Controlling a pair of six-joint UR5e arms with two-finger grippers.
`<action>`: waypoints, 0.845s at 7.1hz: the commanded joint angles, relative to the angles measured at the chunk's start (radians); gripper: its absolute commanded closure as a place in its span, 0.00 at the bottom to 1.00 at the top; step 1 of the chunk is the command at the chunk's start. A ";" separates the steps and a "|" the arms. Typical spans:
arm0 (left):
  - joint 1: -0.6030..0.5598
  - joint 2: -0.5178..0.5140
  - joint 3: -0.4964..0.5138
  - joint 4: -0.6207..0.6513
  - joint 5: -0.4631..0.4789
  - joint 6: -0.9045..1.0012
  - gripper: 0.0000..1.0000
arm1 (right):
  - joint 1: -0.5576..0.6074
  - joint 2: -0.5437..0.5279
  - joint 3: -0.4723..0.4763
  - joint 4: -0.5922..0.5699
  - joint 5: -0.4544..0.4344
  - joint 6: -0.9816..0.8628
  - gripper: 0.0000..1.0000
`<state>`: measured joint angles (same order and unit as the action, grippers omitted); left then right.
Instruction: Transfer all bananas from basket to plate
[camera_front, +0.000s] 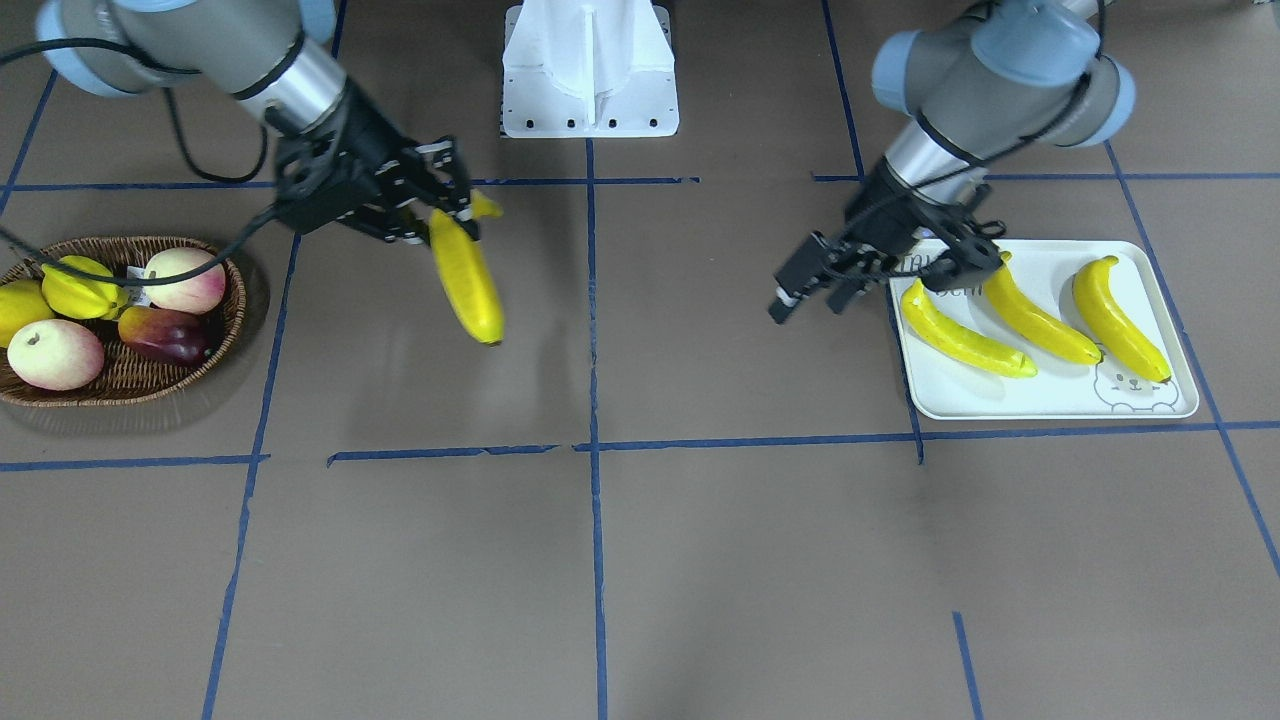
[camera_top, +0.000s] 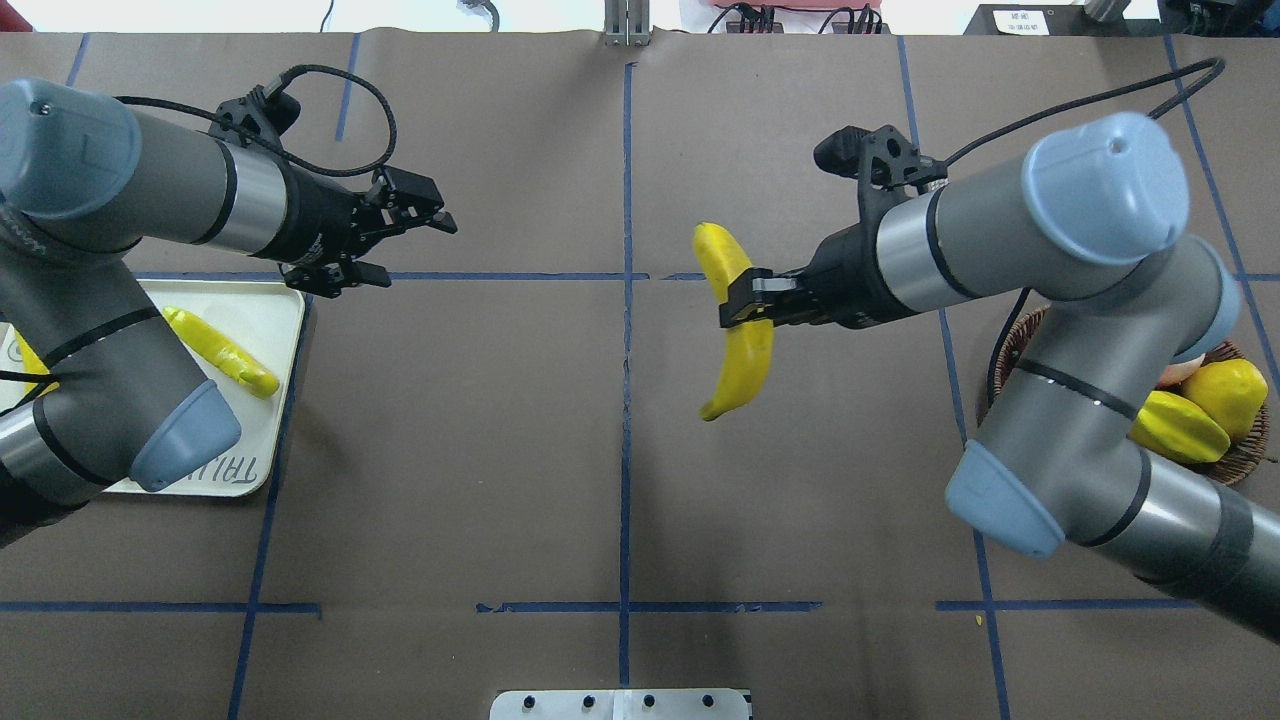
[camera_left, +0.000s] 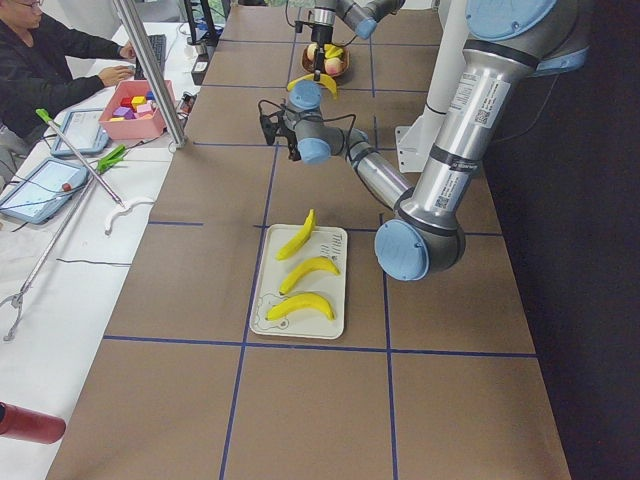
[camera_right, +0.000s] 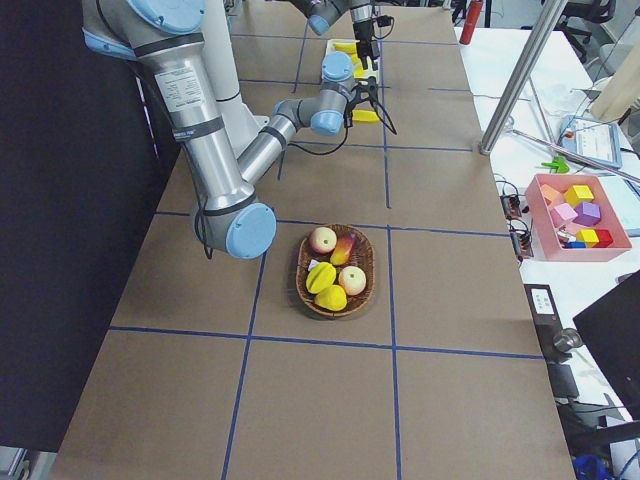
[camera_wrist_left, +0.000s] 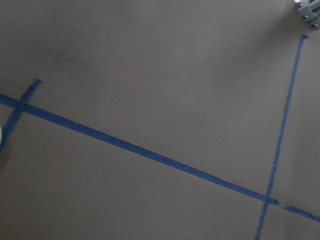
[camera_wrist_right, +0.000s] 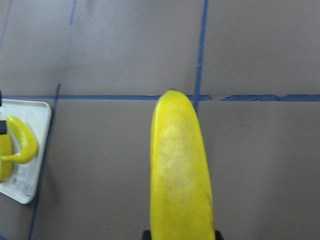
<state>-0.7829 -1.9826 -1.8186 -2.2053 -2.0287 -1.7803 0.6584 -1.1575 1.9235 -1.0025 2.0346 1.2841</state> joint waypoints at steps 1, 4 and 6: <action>0.031 -0.047 -0.010 -0.163 0.001 -0.271 0.00 | -0.118 0.027 -0.014 0.145 -0.175 0.115 1.00; 0.114 -0.157 0.039 -0.155 0.012 -0.287 0.00 | -0.148 0.055 -0.015 0.143 -0.205 0.116 1.00; 0.139 -0.195 0.100 -0.163 0.042 -0.281 0.00 | -0.149 0.059 -0.014 0.145 -0.203 0.118 0.99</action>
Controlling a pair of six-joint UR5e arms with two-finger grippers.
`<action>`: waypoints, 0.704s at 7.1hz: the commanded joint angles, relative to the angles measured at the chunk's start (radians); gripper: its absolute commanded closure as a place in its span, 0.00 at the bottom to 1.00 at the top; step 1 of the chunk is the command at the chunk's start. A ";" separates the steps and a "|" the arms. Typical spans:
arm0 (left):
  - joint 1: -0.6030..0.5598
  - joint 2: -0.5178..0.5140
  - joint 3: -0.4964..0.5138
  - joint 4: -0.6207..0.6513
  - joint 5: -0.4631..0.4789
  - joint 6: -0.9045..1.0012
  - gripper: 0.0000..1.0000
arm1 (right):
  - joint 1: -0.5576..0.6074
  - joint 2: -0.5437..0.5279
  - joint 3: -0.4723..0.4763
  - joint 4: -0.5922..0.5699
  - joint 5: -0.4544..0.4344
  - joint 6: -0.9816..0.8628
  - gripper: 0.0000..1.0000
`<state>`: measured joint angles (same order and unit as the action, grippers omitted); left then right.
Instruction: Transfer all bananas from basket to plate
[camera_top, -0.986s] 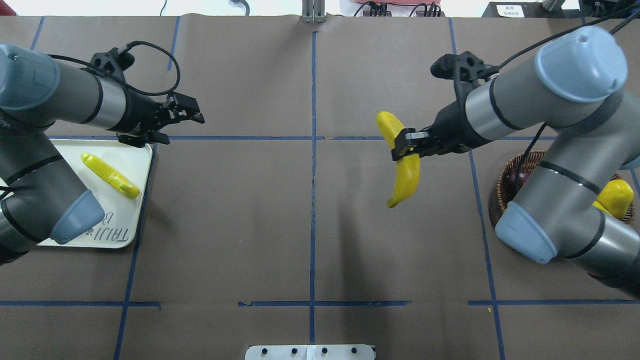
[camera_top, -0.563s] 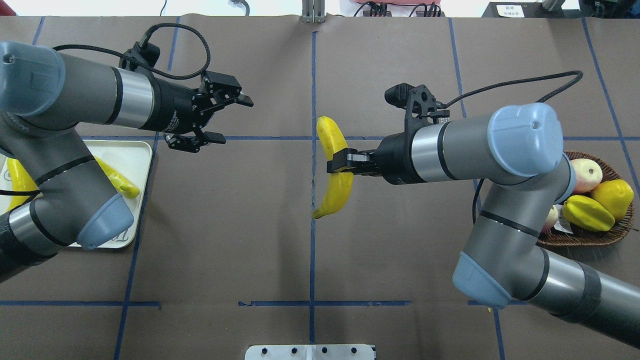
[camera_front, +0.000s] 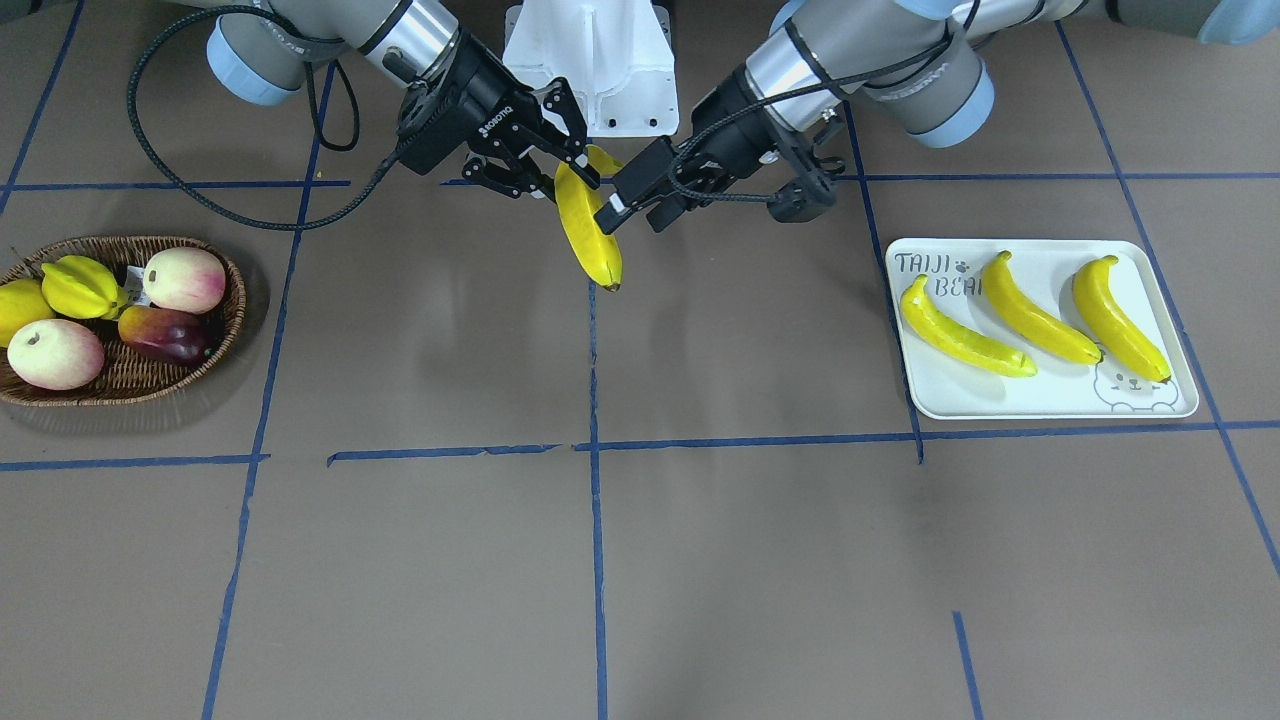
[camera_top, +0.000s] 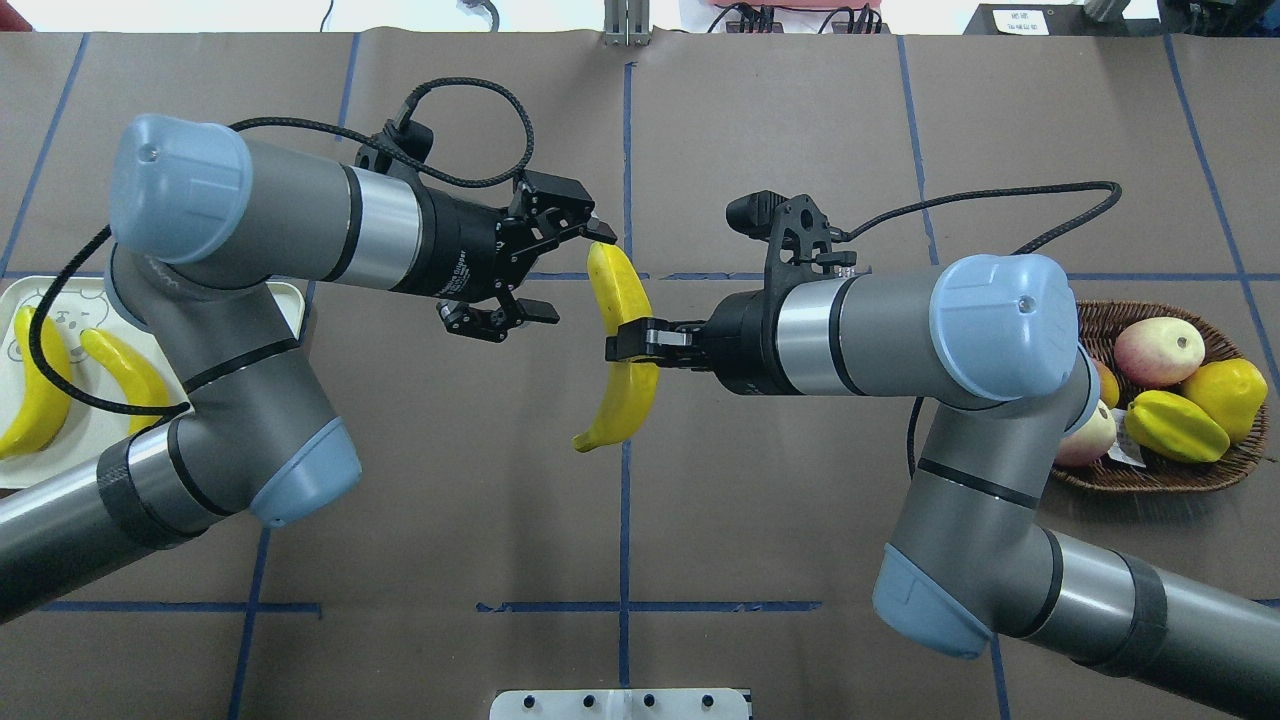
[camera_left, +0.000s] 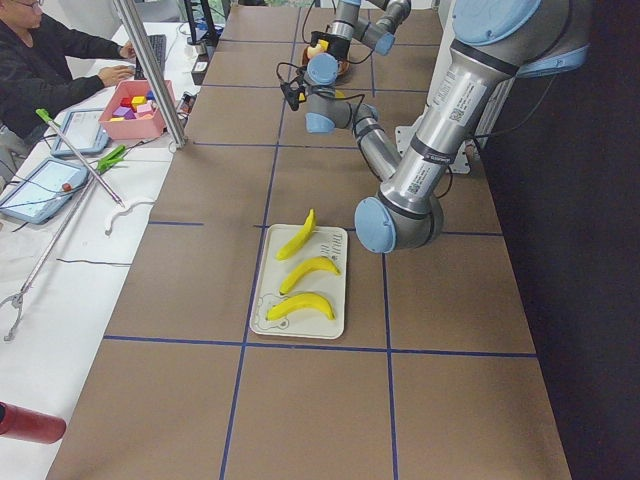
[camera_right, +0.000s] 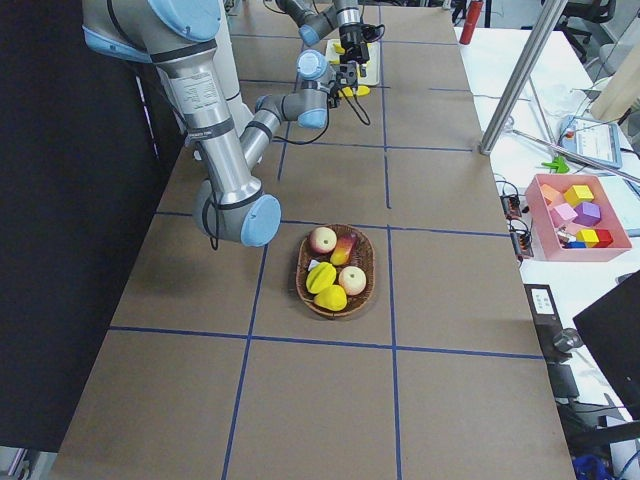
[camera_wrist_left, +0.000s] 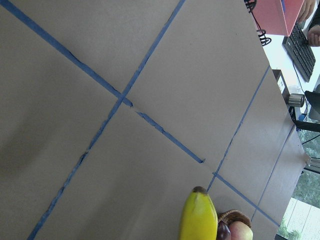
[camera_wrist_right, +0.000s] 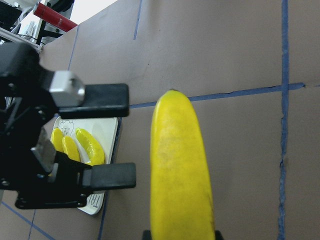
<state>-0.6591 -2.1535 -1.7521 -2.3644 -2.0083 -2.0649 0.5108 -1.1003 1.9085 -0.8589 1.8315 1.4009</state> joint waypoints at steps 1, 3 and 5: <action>0.024 -0.035 0.048 -0.004 0.028 0.005 0.01 | -0.001 0.002 0.003 0.001 0.000 0.001 0.99; 0.041 -0.040 0.052 -0.007 0.039 0.008 0.49 | -0.001 0.002 0.003 0.001 0.000 0.001 0.98; 0.047 -0.037 0.054 -0.009 0.042 0.053 1.00 | -0.001 0.002 0.003 0.000 0.000 0.003 0.74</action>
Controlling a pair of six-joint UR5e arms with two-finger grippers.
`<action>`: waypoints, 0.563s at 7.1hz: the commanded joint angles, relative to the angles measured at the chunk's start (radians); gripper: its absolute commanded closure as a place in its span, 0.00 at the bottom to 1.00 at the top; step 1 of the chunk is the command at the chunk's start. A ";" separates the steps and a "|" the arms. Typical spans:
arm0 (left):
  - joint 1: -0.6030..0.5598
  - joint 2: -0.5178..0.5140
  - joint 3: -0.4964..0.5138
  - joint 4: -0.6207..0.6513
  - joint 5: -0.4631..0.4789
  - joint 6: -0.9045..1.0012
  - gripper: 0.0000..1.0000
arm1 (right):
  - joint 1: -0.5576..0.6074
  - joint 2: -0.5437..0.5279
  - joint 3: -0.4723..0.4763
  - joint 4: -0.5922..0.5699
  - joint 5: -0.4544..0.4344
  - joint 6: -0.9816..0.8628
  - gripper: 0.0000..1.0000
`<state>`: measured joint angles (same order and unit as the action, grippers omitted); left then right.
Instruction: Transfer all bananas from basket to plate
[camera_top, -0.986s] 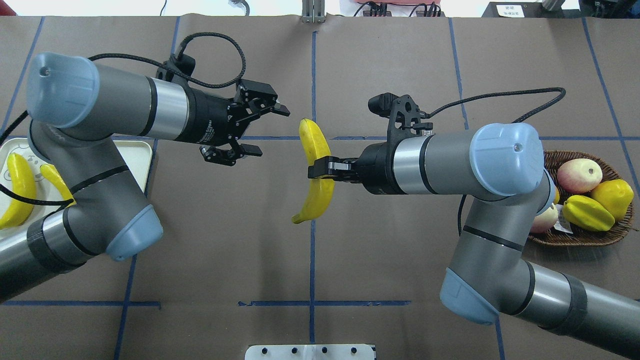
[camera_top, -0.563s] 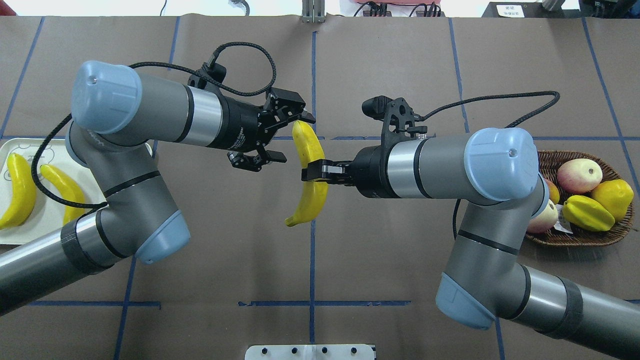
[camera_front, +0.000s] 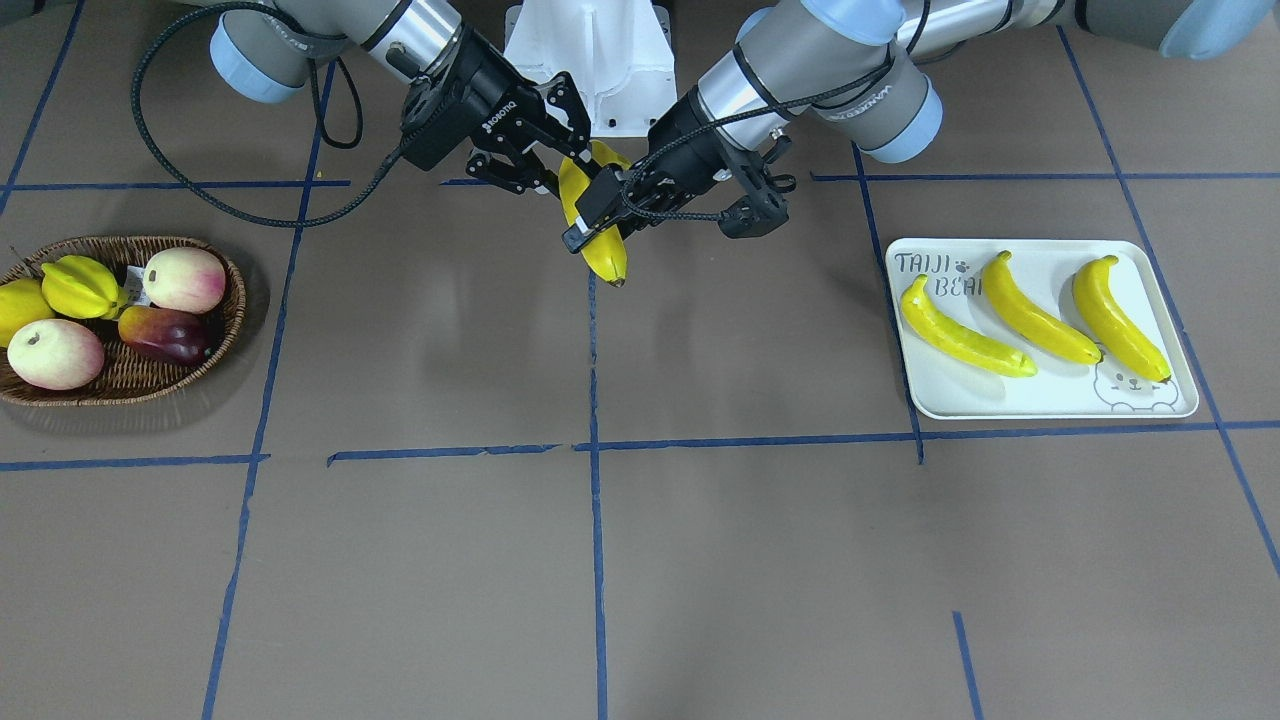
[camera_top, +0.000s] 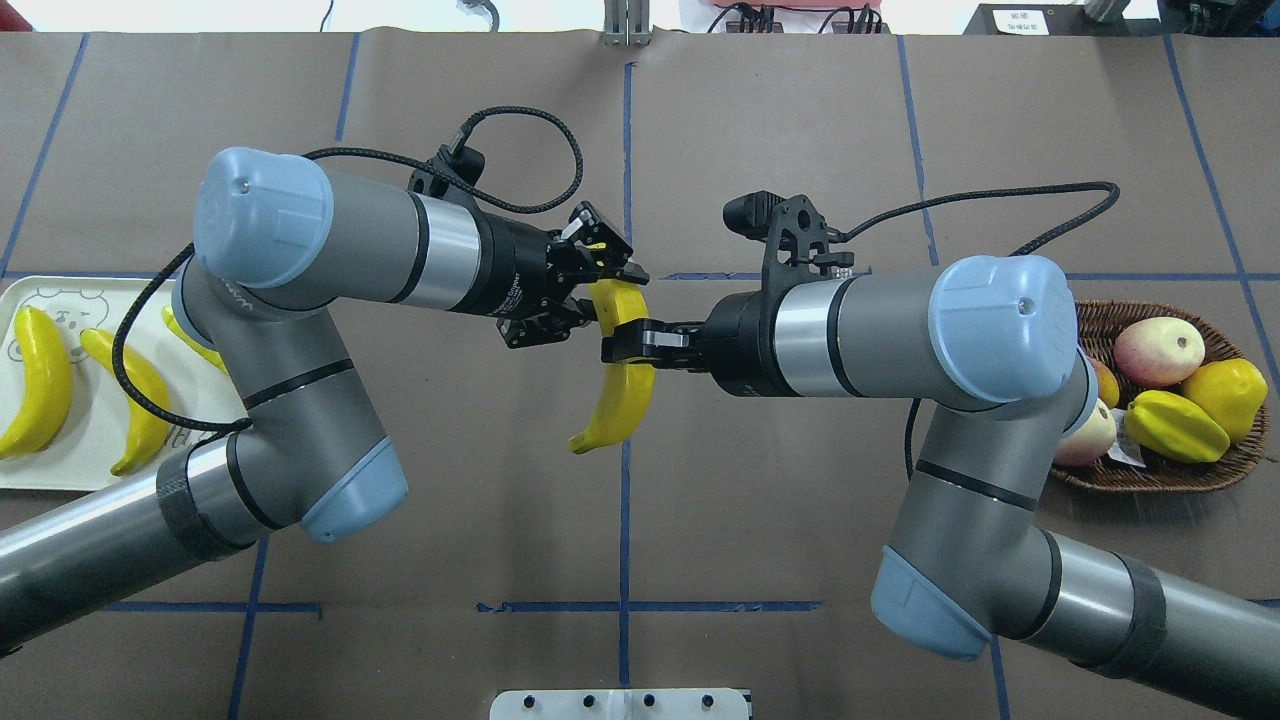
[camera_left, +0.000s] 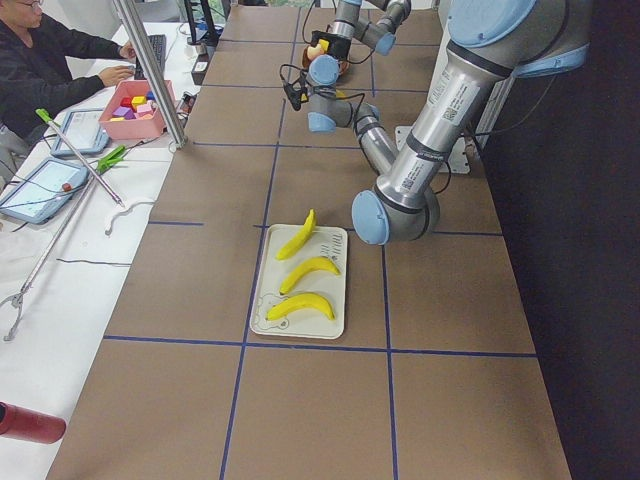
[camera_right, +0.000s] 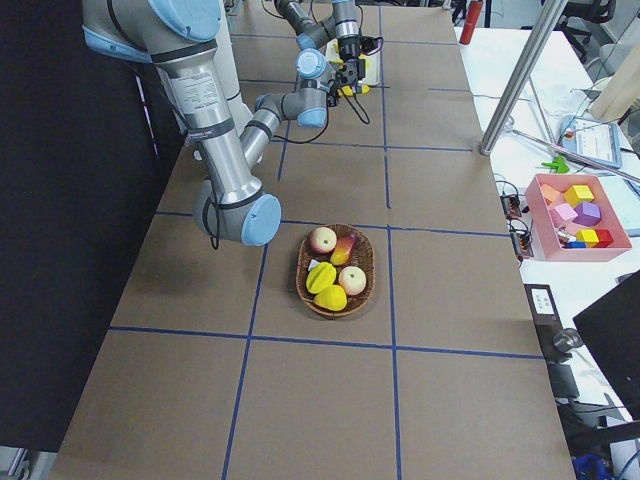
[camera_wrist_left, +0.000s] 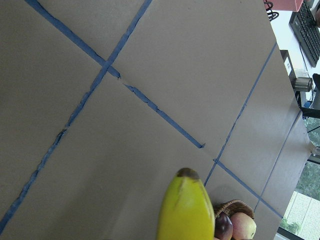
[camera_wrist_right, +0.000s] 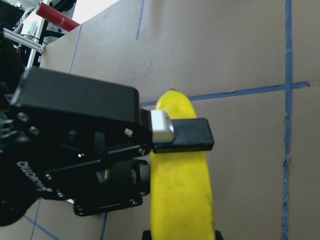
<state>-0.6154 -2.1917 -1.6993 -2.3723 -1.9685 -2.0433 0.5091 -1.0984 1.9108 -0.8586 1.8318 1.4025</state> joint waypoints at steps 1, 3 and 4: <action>0.002 0.001 0.001 0.001 0.002 0.052 1.00 | 0.000 -0.001 0.000 -0.002 -0.002 0.001 0.01; 0.000 0.001 0.001 0.002 0.002 0.052 1.00 | 0.008 -0.003 0.008 -0.004 0.006 0.001 0.00; -0.009 0.003 0.001 0.004 0.002 0.057 1.00 | 0.014 -0.018 0.045 -0.019 0.018 0.000 0.00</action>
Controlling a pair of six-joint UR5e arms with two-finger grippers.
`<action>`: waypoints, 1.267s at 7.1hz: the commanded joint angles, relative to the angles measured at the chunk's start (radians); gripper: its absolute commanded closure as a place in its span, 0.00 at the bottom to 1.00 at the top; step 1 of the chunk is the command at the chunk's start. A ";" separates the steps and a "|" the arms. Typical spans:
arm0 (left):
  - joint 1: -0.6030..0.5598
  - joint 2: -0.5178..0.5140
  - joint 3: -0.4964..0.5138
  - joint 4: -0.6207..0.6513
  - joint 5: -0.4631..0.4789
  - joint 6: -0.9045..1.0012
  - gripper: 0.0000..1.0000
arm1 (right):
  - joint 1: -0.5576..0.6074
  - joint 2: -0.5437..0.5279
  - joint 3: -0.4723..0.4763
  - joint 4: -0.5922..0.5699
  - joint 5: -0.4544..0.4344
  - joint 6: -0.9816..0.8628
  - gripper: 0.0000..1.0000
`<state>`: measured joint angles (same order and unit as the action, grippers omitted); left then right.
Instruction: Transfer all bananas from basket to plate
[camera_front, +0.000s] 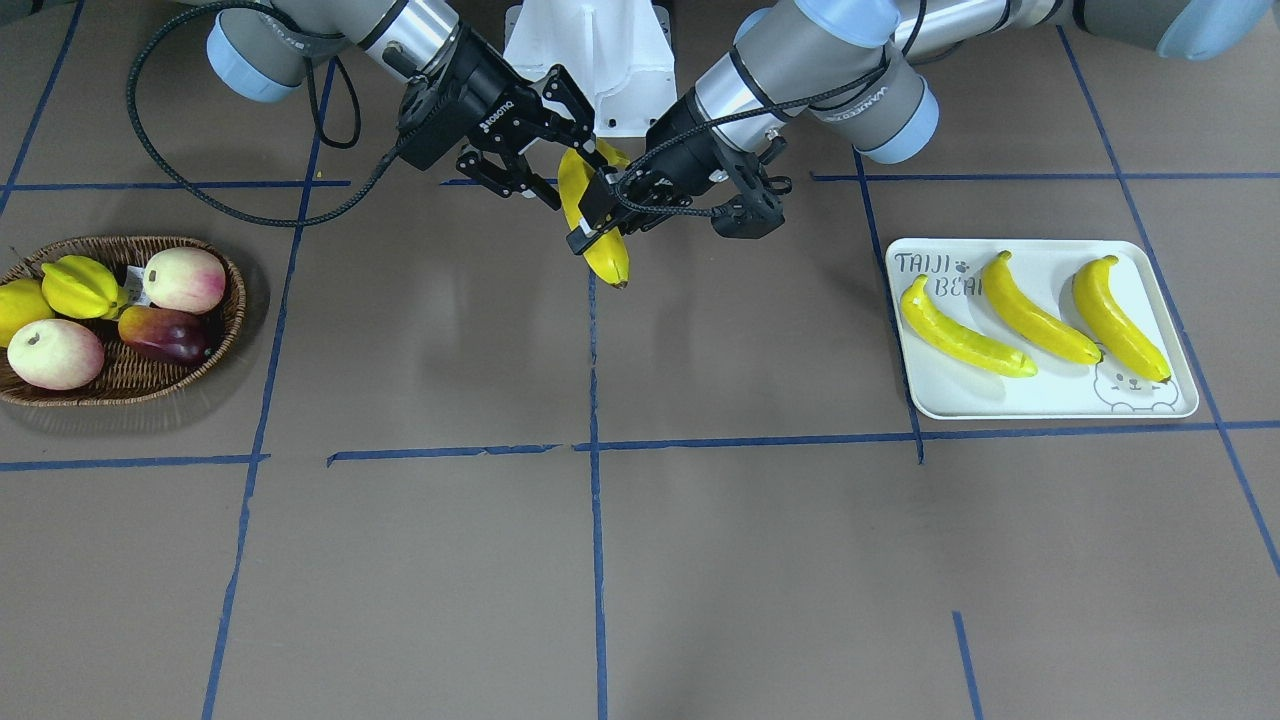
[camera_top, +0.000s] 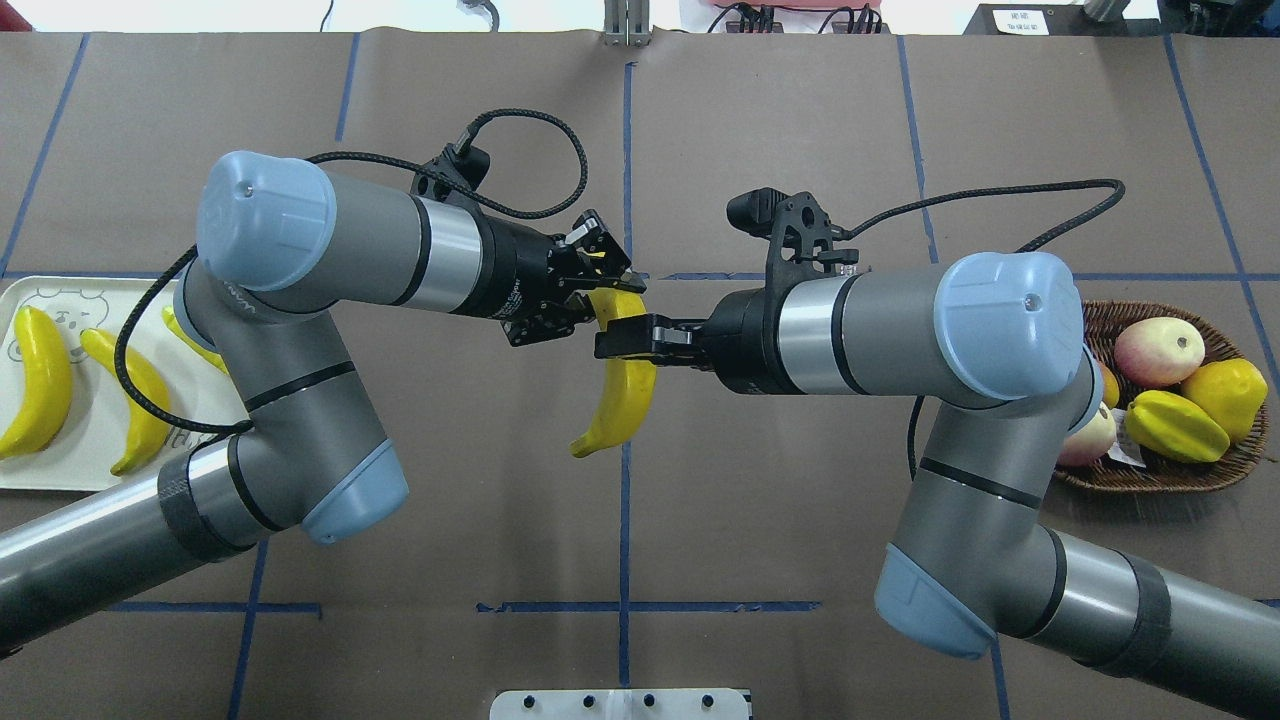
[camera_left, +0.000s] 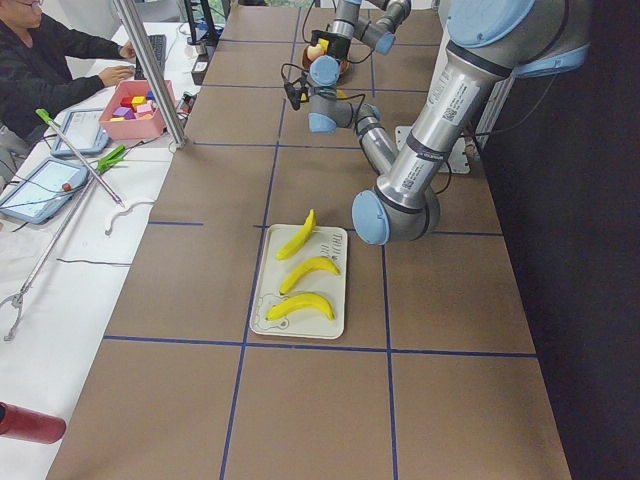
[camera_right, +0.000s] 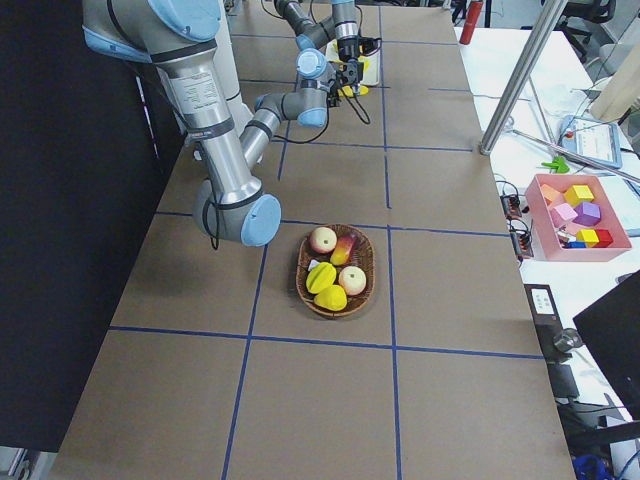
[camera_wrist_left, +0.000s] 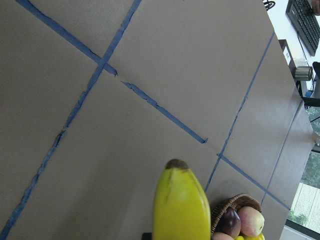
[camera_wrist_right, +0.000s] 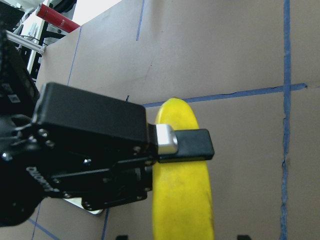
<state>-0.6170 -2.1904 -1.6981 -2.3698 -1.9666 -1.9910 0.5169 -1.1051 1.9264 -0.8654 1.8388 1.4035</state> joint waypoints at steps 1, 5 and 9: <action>-0.053 0.012 0.002 0.012 -0.011 0.011 1.00 | 0.044 -0.048 0.067 -0.027 0.087 -0.001 0.00; -0.234 0.333 -0.099 0.271 -0.120 0.416 1.00 | 0.392 -0.125 0.121 -0.251 0.451 -0.096 0.00; -0.331 0.592 -0.147 0.270 -0.126 0.540 1.00 | 0.462 -0.283 0.114 -0.251 0.454 -0.300 0.00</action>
<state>-0.9335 -1.6415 -1.8413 -2.1006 -2.0971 -1.4699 0.9671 -1.3559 2.0414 -1.1165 2.2926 1.1364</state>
